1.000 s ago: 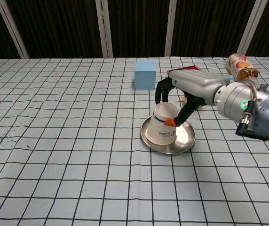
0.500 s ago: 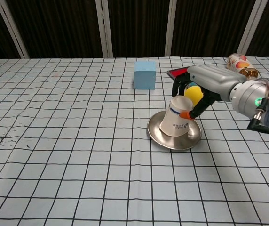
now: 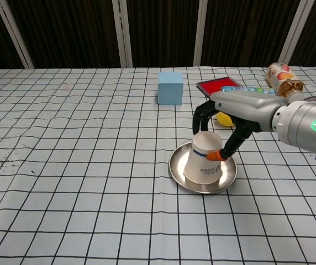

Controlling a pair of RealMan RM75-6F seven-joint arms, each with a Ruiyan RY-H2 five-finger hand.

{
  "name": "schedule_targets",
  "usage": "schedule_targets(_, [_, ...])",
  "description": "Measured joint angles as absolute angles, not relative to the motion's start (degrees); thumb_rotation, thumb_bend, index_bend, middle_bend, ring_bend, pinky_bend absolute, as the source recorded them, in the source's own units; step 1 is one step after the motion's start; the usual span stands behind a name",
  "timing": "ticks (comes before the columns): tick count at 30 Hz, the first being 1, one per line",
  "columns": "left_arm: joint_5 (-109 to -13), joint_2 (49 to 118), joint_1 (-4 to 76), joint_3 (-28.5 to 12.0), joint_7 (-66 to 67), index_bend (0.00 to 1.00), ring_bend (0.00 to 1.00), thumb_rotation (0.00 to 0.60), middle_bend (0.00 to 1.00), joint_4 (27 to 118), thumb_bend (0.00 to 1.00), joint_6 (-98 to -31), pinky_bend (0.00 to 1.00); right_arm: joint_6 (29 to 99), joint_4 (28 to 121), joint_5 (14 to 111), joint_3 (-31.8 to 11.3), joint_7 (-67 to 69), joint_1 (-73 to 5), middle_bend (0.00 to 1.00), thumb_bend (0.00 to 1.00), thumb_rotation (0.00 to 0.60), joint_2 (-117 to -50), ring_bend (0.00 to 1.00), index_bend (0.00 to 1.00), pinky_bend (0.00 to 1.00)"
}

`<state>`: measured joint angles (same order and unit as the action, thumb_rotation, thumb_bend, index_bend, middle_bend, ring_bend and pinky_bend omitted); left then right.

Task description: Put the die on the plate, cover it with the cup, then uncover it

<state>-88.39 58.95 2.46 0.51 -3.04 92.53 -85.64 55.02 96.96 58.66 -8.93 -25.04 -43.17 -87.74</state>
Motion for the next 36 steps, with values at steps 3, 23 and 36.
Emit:
schedule_targets(3, [-88.36,58.90,2.47,0.48,-3.23,0.26,0.00,0.600,0.00,92.46,0.30,-85.65,0.02,54.59,96.77,58.02,-9.36,-24.99,-43.75,0.49,0.51,0.600,-88.55,0.22,0.77,0.00])
schedule_targets(23, [-87.91,59.14,2.72,0.32,-2.36,0.26,0.00,0.600,0.00,92.53,0.30,-85.15,0.02,58.94,82.67,65.73,-11.27,-12.20,-42.05,0.49,0.51,0.600,-96.00,0.23,0.77,0.00])
schedule_targets(36, [-87.98,59.29,2.68,0.42,-1.75,0.27,0.00,0.600,0.00,92.77,0.30,-85.18,0.02,59.12,86.01,67.43,-7.65,-11.68,-38.59,0.49,0.51,0.600,-91.99,0.23,0.79,0.00])
